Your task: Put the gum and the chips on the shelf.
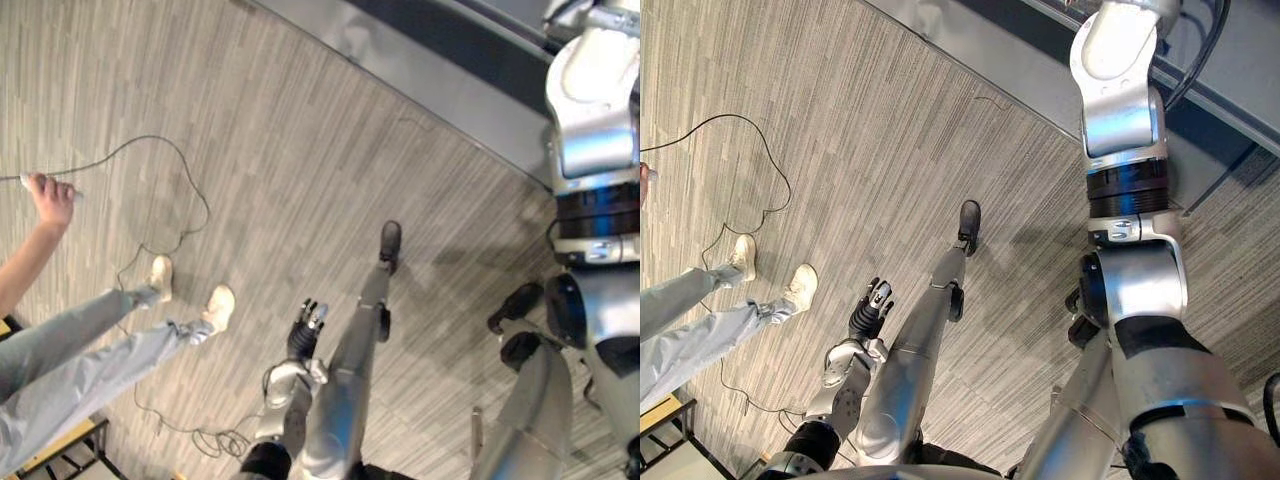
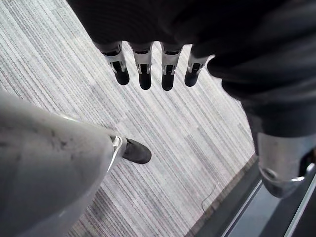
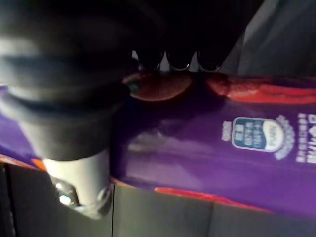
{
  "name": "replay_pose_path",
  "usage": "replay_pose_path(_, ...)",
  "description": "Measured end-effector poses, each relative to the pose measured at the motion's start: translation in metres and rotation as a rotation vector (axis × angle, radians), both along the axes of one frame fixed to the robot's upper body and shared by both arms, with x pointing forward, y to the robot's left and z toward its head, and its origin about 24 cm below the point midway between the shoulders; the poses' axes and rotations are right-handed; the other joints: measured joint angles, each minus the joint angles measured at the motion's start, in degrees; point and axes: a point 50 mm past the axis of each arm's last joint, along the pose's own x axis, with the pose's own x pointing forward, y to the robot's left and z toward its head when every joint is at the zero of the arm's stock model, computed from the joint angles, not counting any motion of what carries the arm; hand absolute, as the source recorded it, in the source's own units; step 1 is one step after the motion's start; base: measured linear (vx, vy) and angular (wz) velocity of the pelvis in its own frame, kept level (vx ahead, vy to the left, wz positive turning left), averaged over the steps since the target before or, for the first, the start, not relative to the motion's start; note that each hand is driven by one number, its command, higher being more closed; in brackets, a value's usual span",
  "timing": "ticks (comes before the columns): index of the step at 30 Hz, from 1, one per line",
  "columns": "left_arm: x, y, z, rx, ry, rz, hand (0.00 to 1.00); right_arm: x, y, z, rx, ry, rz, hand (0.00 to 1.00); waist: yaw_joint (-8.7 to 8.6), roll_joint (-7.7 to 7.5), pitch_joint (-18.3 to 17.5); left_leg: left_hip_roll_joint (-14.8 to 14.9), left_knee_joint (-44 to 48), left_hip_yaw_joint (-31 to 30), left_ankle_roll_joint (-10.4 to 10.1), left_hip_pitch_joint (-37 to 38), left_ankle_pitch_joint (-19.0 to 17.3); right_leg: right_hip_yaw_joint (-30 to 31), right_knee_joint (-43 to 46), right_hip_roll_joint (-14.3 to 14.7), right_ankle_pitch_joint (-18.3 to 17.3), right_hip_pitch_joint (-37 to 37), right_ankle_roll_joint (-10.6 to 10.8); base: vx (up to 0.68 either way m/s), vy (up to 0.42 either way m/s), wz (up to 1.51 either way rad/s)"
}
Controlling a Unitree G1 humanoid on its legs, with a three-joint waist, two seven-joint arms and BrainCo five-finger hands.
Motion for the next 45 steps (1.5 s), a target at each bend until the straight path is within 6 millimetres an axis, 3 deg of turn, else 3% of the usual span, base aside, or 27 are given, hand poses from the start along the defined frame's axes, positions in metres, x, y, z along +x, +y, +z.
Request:
replay_pose_path(2,0.0,0.0,0.0,0.001,0.001,0.002,0.0,0.001,0.001,-0.003,0.006,0.003,0.006,1.0,-0.09,0.0,0.0,0.0,0.1,0.0,0.1,0.0,-0.1,0.0,0.0,0.0,0.0,0.1,0.0,0.0,0.0,0.0)
replay_pose_path(3,0.0,0.0,0.0,0.001,0.001,0.004,0.0,0.002,0.002,-0.006,0.01,0.006,0.009,0.0,-0.13,0.0,0.0,0.1,0.2,0.1,0.1,0.0,-0.1,0.1,0.0,0.0,0.1,0.1,0.0,-0.01,-0.02,-0.03)
replay_pose_path(8,0.0,0.001,0.0,0.003,0.006,0.02,0.0,0.019,-0.006,-0.042,0.052,0.127,-0.023,0.0,-0.27,-0.01,0.0,0.2,0.2,0.3,0.1,0.1,-0.1,0.2,-0.3,0.2,0.3,0.2,0.0,0.0,-0.004,-0.01)
replay_pose_path(20,-0.007,0.002,-0.006,0.001,0.033,0.028,0.0,0.028,-0.005,-0.059,0.035,0.213,-0.027,0.0,-1.32,-0.06,0.0,0.9,0.0,0.7,0.3,2.0,-0.2,0.0,-1.2,0.9,1.1,2.3,-0.2,0.0,-0.01,-0.03)
replay_pose_path(29,-0.008,0.001,-0.007,-0.002,0.041,0.026,0.0,0.042,-0.002,-0.095,0.035,0.346,-0.021,0.0,-2.5,-0.62,-0.3,1.1,0.0,0.0,0.3,5.3,-0.4,-1.6,-2.5,1.1,1.2,7.2,0.0,0.01,-0.008,0.01)
replay_pose_path(34,-0.021,0.005,-0.017,-0.001,0.092,0.04,0.0,0.053,0.005,-0.154,0.08,0.528,0.03,0.0,-4.32,-4.05,-2.1,1.2,0.0,0.1,0.3,8.8,-1.3,-2.1,-4.1,1.3,1.2,11.4,0.1,0.01,-0.009,-0.02)
replay_pose_path(40,-0.027,0.007,-0.025,0.007,0.127,0.045,0.0,0.047,0.005,-0.213,0.121,0.667,0.042,0.0,-5.12,-4.99,-3.1,1.5,0.0,0.2,0.3,12.8,-2.6,-3.0,-5.9,1.6,1.3,16.5,0.4,0.04,-0.027,-0.01)
replay_pose_path(45,-0.033,0.013,-0.032,0.017,0.169,0.071,0.0,0.045,0.012,-0.243,0.155,0.751,0.065,0.0,-6.3,-6.15,-3.7,1.5,0.0,0.3,0.2,15.1,-2.5,-3.0,-6.2,1.6,1.3,18.9,0.5,0.04,-0.05,-0.01)
